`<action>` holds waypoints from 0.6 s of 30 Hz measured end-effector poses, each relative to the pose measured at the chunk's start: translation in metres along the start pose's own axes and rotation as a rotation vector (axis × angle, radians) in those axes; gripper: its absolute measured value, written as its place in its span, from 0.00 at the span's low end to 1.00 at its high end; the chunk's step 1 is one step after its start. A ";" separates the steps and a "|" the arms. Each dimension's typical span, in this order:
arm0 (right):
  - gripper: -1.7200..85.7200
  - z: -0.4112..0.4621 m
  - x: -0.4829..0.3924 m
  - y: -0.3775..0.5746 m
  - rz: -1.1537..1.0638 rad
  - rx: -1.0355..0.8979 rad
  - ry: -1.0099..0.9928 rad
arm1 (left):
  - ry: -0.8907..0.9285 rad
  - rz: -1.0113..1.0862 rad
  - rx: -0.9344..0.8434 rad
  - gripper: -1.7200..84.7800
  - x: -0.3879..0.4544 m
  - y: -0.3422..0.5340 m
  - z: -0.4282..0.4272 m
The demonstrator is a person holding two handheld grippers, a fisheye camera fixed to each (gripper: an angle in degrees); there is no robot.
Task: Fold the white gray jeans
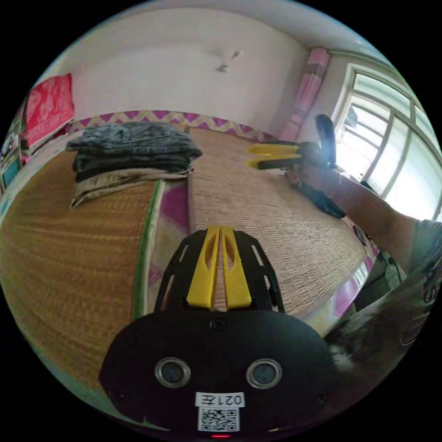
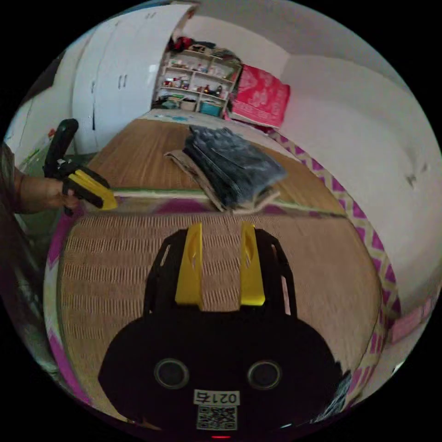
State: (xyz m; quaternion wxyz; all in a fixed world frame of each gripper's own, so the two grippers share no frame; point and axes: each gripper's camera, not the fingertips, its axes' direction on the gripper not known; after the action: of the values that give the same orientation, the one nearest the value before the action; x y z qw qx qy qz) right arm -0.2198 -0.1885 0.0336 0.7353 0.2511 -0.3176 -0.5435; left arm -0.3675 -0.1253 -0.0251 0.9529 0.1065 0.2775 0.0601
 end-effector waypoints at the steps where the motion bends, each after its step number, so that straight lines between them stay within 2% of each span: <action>1: 0.16 0.012 -0.006 -0.014 -0.017 0.002 -0.005 | -0.003 -0.006 0.002 0.01 -0.004 0.004 -0.006; 9: 0.17 0.137 -0.075 -0.159 -0.161 0.036 0.031 | 0.007 -0.032 0.021 0.01 -0.040 0.055 -0.072; 14: 0.17 0.193 -0.102 -0.191 -0.201 -0.036 0.079 | -0.009 -0.041 0.041 0.01 -0.054 0.077 -0.100; 18: 0.13 0.218 -0.116 -0.193 -0.199 -0.037 0.181 | -0.010 -0.064 0.046 0.01 -0.068 0.090 -0.120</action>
State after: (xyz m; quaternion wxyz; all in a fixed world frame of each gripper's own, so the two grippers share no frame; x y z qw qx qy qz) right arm -0.5286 -0.1366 0.0196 0.7081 0.3158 -0.2134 -0.5945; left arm -0.4949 -0.0298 -0.0674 0.9530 0.1196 0.2773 0.0228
